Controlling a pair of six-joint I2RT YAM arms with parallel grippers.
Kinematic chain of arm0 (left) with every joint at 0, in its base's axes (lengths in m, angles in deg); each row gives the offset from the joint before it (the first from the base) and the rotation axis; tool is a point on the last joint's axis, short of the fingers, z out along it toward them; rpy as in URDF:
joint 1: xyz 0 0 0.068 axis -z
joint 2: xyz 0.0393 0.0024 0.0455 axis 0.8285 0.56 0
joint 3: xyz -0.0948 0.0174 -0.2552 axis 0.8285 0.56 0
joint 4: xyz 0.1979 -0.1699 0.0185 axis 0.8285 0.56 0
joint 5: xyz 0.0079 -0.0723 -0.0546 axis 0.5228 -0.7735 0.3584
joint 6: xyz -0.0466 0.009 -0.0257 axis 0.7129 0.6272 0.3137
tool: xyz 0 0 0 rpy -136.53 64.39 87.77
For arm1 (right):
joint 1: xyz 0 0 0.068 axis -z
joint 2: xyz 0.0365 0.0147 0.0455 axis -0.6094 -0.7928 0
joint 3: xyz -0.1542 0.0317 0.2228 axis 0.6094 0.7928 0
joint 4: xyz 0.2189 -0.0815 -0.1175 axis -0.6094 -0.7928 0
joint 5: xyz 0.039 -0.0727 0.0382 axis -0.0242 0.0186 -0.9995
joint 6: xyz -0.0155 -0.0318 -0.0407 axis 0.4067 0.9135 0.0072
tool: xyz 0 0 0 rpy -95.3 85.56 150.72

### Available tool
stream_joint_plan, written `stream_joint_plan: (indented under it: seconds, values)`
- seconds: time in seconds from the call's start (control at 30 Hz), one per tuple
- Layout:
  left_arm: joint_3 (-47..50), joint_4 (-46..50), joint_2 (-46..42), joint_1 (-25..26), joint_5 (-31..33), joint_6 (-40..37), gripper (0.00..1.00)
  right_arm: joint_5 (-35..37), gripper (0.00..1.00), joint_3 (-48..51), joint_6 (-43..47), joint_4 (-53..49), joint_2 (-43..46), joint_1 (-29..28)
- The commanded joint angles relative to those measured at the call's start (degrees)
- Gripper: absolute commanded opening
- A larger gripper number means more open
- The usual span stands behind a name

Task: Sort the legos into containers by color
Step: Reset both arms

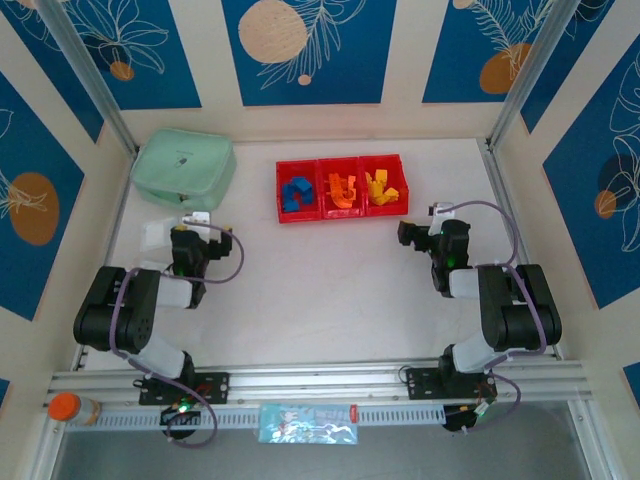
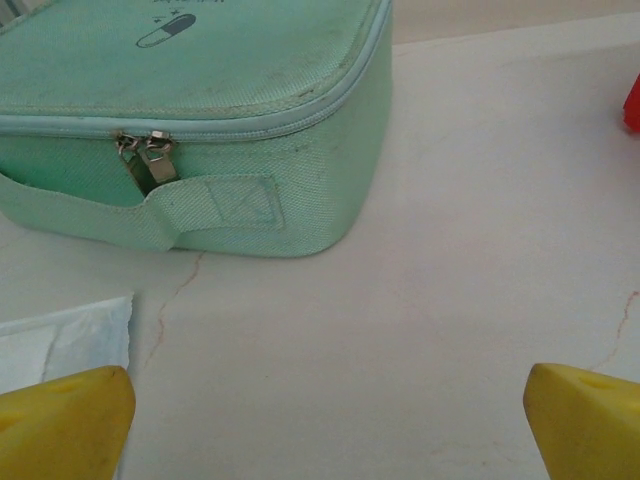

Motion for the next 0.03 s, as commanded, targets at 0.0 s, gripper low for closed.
stream_joint_plan:
  seconds: [0.0]
  values:
    - [-0.05, -1.7, 0.31, -0.47, -2.04, -0.26, 0.99, -1.77, 0.99, 0.04, 1.11, 2.28, 0.23, 0.12]
